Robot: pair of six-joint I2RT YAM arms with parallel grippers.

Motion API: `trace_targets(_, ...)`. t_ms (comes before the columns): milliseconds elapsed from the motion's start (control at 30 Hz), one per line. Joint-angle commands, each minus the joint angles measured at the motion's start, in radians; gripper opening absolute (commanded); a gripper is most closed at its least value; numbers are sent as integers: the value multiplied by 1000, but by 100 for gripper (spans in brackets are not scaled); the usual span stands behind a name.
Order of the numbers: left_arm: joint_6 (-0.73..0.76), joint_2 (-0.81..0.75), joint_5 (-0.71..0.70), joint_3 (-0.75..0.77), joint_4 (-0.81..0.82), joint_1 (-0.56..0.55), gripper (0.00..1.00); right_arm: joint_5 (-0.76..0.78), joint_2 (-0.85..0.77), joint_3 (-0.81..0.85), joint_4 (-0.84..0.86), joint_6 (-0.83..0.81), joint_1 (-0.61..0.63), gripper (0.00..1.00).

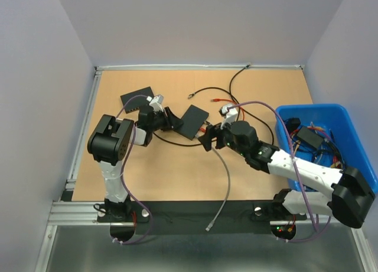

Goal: Insert the plug into the switch port

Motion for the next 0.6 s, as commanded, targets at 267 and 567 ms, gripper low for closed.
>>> trace_targets(267,-17,-184,-250,-151,-164,-29,51,29,-98,-291,168,160,13,96)
trace_targets(567,18,-570,-463,-256,-273,-32,51,26,-18,-380,310,196,13,100)
